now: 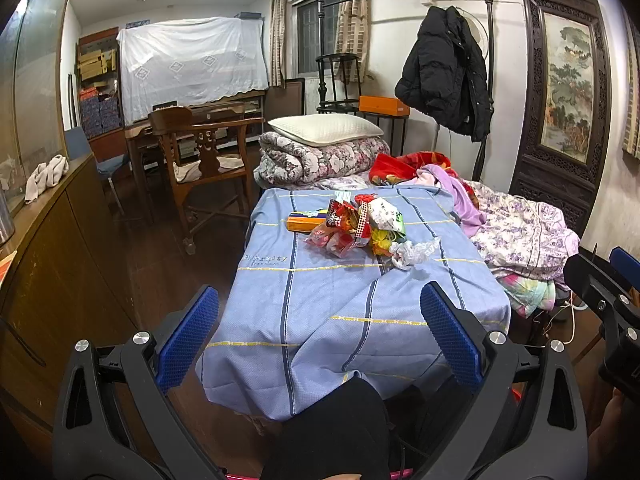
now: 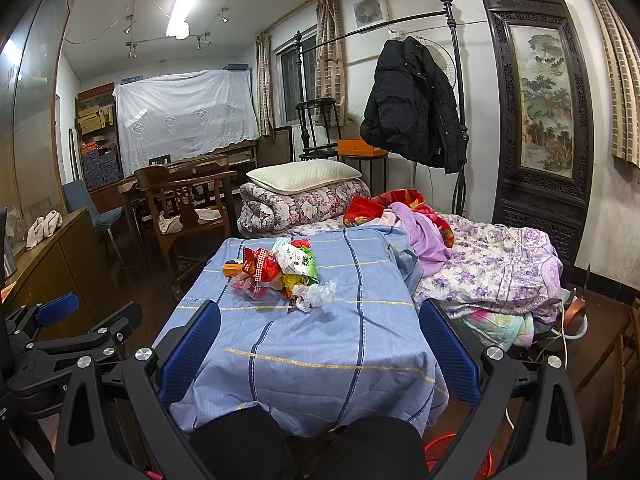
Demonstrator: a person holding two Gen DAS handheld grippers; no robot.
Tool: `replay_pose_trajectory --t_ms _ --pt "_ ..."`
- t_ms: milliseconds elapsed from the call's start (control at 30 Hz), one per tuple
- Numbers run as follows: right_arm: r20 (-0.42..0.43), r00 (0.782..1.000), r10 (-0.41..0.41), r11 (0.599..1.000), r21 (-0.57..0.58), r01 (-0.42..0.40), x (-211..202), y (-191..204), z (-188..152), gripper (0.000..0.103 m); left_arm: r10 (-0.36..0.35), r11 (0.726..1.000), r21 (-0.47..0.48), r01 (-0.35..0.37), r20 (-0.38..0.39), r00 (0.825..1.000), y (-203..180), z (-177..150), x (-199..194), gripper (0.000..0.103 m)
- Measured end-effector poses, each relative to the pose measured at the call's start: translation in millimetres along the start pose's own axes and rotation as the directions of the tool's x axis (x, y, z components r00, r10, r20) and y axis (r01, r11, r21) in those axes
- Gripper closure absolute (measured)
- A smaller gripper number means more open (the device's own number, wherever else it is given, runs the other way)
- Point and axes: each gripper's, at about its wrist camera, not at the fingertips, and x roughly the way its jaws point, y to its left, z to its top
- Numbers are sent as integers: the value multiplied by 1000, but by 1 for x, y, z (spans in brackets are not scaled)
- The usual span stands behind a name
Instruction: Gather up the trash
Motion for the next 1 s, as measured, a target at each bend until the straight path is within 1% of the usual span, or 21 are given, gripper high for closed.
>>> replay_pose_trajectory --t_ms 833,1000 --pt "-4 1000 1 1000 3 -1 1 -1 -3 6 2 1000 2 -2 -6 1000 -2 -6 2 7" --pt "-18 1000 2 1000 6 -2 3 0 -6 6 4 1000 3 -3 -16 1000 -1 -11 7 7"
